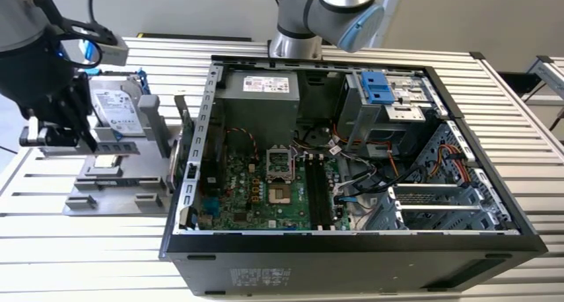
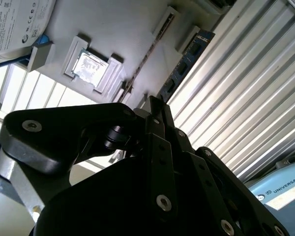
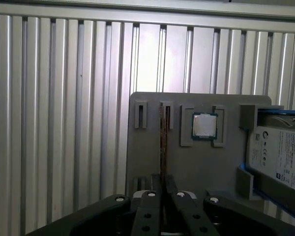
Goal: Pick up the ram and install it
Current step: 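Pick up the ram and move it above insertion slot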
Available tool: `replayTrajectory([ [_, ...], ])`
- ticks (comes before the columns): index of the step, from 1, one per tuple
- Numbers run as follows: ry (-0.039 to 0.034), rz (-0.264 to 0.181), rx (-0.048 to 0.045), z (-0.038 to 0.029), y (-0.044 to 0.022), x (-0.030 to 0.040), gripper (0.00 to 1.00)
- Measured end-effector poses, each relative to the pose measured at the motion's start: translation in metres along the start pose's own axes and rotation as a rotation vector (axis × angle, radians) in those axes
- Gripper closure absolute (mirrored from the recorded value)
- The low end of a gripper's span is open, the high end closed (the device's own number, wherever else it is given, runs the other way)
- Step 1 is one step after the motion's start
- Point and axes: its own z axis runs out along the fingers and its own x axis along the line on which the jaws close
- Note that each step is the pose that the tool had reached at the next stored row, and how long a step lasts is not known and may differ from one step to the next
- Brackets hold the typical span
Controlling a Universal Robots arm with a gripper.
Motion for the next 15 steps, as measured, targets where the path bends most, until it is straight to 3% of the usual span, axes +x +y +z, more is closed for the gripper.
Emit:
replayTrajectory([
  [15, -0.0001, 0.0, 0.0, -0.0075, 0.0001, -0.0001, 1.0],
])
